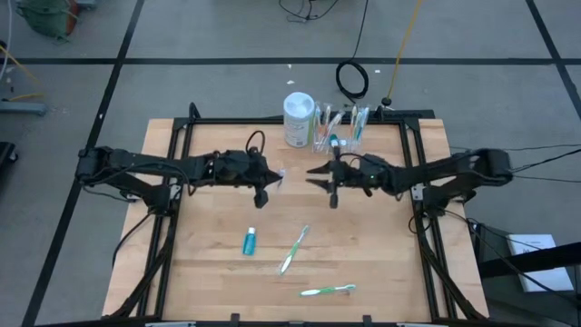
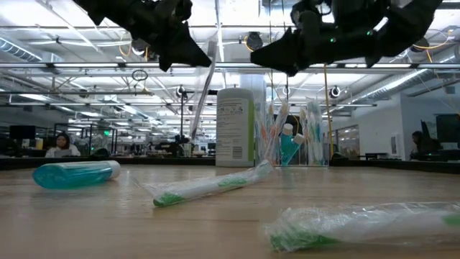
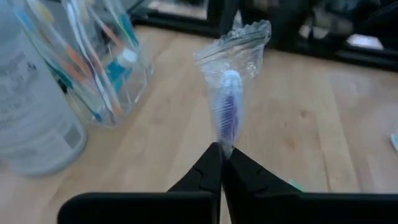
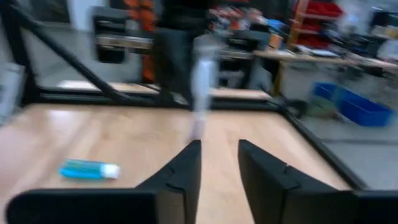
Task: Pick & Place toothbrushing station
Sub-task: Put the purple toothbrush into the transparent organizer
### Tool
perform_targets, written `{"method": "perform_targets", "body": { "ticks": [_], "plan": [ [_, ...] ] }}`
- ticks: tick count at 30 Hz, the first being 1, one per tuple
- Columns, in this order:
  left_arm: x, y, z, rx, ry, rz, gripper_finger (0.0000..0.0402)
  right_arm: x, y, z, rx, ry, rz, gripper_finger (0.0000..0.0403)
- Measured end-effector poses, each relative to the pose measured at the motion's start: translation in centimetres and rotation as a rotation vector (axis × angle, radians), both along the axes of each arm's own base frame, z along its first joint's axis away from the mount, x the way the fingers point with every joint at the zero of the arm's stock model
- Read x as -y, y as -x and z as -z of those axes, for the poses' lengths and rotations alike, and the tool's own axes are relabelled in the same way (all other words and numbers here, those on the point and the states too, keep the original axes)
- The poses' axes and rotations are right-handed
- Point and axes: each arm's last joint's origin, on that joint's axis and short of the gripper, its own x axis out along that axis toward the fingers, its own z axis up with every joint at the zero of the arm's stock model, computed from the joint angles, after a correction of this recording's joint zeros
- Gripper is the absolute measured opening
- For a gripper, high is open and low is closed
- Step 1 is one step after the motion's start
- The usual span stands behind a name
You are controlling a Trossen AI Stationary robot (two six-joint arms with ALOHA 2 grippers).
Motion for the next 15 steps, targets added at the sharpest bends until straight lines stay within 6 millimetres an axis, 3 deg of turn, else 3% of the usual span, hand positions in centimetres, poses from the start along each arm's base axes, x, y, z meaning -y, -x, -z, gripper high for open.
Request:
{"method": "perform_targets", "body": {
  "ticks": [4, 10, 15],
  "plan": [
    [-0.3, -0.2, -0.4, 0.047, -0.012, -0.005, 0.0004, -0.2, -1.8, 1.2, 0.098, -0.009, -0.113, 0.0141],
    [-0.3, -0.2, -0.5, 0.052, -0.018, 0.0, 0.0005, 0.7, -3.9, 0.3, 0.217, -0.015, -0.087, 0.0188],
    [-0.2, -0.3, -0.8, 0.081, -0.034, 0.036, 0.0009, 1.5, -6.2, -0.1, 0.223, -0.089, -0.077, 0.0198]
  ]
}}
